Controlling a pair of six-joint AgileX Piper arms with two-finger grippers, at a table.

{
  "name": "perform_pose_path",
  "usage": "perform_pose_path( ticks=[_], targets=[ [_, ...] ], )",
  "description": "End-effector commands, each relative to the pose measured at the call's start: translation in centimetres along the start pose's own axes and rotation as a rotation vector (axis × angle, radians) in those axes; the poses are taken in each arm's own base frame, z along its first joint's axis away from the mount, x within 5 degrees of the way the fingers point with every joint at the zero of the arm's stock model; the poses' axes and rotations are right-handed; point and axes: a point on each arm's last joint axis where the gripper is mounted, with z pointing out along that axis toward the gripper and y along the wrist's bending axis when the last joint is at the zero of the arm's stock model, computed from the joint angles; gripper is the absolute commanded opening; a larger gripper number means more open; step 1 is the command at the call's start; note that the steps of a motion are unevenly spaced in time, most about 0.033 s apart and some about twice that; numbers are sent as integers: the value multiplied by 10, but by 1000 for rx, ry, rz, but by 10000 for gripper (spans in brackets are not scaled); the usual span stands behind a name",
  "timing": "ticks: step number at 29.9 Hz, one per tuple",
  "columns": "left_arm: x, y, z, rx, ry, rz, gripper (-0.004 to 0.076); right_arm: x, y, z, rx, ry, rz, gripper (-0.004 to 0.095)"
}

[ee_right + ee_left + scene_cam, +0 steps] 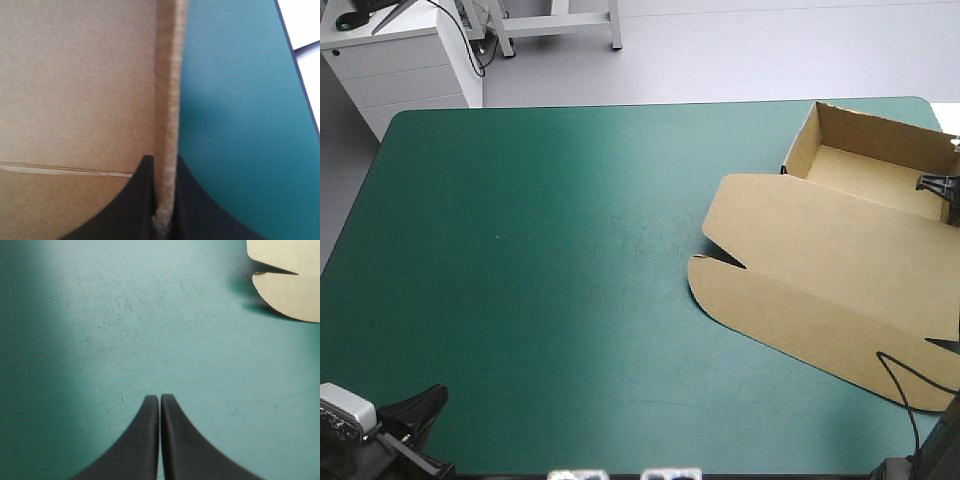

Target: Fold the box

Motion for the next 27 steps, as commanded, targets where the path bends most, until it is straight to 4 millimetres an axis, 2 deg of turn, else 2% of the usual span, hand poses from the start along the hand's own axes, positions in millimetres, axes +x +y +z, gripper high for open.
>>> perform_pose_path(
  ticks=[1,2,5,7,10,12,14,18,20,23,25,27],
  targets=[
    [-12,-1,-2,14,-72,0,-8,0,-1,-35,0,-83,10,-7],
    [-12,-1,-2,14,-72,0,-8,0,-1,-36,-6,-85,11,4],
    [-12,-1,-2,14,-72,0,-8,0,3,-37,-46,-89,-9,117],
    [-12,-1,-2,14,-72,0,-8,0,5,-40,-60,-98,-20,279],
    [-12,-1,-2,14,-72,0,-8,2,4,-51,-46,-120,-25,616],
    [-12,-1,-2,13,-68,0,-8,4,5,-62,-39,-143,-15,801],
    [-12,-1,-2,15,-68,0,-8,7,6,-75,-40,-173,-14,879],
    [-12,-1,-2,12,-69,11,-8,17,18,-116,-146,-272,3,881],
    [-12,-1,-2,12,-69,13,-8,26,34,-144,-284,-346,-22,862],
    [-12,-1,-2,12,-67,13,-8,49,64,-179,-447,-431,-150,804],
    [-12,-1,-2,16,-67,10,-8,66,84,-192,-500,-446,-226,721],
    [-12,-2,-2,18,-64,9,-8,86,105,-201,-521,-444,-312,540]
  ],
)
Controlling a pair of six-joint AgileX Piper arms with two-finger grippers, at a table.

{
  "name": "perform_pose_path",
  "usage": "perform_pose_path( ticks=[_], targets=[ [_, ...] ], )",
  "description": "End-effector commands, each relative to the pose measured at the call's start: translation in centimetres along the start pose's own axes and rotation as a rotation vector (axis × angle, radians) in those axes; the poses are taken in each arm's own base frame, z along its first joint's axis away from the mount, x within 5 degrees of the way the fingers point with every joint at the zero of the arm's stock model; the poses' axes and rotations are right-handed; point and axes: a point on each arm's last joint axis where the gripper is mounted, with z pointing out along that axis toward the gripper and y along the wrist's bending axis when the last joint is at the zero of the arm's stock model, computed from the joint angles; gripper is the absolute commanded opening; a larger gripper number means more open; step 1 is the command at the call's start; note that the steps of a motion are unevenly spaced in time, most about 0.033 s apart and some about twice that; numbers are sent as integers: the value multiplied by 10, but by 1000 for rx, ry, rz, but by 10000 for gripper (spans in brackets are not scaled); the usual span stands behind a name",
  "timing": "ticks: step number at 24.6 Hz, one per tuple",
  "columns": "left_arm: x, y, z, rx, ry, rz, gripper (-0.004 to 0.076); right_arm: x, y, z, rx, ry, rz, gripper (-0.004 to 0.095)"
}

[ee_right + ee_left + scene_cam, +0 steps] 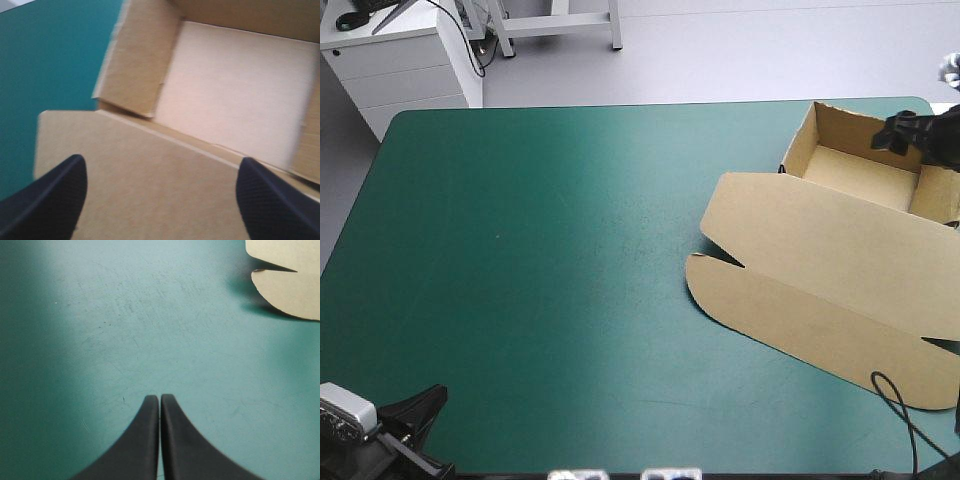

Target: Fold the box

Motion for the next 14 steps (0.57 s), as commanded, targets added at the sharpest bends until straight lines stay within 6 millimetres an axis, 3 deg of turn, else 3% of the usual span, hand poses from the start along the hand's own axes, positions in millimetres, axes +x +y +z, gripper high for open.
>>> perform_pose_path(
  ticks=[1,2,3,10,14],
  targets=[
    [-11,-1,-2,18,-60,-3,-8,21,64,-34,-111,-43,-172,243],
    [-11,-1,-2,18,-57,-3,-8,28,74,-37,-115,-37,-205,79],
    [-11,-1,-2,17,-57,-3,-8,33,83,-41,-121,-35,-228,-15],
    [-11,-1,-2,16,-53,-2,-8,86,115,-86,-163,-72,-309,0],
    [-9,-1,-2,14,-37,-2,-8,161,112,-129,-89,-133,-374,-17]
  ],
)
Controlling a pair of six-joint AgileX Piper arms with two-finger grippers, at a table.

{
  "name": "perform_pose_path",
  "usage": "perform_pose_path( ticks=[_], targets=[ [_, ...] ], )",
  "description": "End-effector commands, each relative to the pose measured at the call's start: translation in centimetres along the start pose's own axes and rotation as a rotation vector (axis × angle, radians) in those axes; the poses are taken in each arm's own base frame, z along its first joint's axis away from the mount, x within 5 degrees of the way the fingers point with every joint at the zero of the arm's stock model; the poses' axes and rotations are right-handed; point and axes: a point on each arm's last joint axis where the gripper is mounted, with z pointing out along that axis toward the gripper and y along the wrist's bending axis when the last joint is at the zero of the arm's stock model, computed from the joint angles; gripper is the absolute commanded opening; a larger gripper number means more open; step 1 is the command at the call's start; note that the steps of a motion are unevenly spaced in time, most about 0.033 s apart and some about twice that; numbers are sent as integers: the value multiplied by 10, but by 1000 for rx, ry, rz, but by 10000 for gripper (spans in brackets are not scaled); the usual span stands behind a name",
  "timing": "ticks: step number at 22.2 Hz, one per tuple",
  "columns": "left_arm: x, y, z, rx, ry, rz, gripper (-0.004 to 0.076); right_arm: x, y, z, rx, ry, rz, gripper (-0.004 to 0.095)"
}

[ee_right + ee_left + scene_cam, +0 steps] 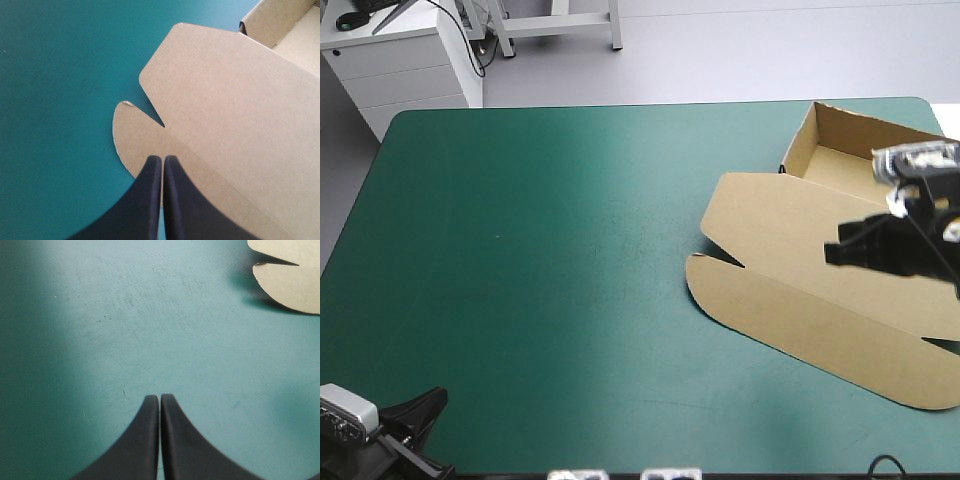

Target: Fold the box

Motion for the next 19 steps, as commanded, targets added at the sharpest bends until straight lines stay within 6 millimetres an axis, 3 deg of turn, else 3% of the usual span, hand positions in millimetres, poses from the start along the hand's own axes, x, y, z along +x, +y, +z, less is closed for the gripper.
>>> perform_pose_path(
  ticks=[1,2,6,10,14,19],
  targets=[
    [-11,-1,-2,13,-53,0,-8,50,22,-41,66,-120,-73,-19],
    [-10,-1,-2,13,-48,0,-8,59,25,-46,83,-152,-82,-19],
    [-8,-1,-2,11,-23,0,-8,135,46,-79,191,-426,-148,-19],
    [-7,-1,-2,10,-12,0,-8,187,47,-73,238,-506,-93,-19],
    [-5,-1,-2,9,3,0,-8,212,44,-61,264,-563,-125,-19],
    [-4,-1,-2,8,15,0,-8,220,35,-41,286,-523,-114,-19]
  ],
)
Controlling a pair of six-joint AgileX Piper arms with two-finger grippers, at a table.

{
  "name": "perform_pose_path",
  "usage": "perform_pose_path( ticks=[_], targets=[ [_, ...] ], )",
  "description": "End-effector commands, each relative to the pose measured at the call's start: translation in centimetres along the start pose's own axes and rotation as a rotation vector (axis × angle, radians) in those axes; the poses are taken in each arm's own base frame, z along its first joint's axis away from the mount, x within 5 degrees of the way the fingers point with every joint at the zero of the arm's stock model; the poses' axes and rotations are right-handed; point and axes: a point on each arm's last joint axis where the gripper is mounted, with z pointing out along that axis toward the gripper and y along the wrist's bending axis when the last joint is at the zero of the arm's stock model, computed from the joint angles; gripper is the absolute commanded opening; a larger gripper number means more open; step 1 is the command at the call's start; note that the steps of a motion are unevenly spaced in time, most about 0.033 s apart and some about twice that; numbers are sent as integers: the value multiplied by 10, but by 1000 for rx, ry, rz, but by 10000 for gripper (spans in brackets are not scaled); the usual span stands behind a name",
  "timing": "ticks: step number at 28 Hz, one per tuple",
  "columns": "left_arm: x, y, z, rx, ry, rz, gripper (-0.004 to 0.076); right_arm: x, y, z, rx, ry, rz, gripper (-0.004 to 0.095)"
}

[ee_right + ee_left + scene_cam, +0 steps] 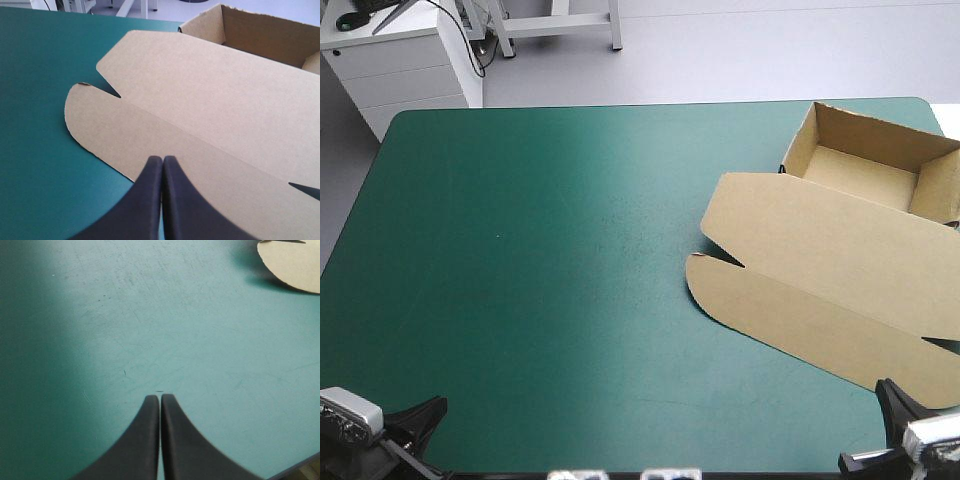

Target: Fold the box

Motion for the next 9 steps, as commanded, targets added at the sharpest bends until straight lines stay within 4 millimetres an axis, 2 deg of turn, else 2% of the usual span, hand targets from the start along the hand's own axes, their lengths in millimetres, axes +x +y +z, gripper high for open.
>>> perform_pose_path(
  ticks=[1,5,9],
  targets=[
    [-10,-1,-2,13,-46,1,-8,0,-4,6,41,-73,-17,-19],
    [-10,0,-2,5,-42,4,-8,14,-7,20,48,-17,-12,-19],
    [-9,1,-2,-8,-37,11,-8,13,-7,19,48,-19,-12,-19]
  ],
)
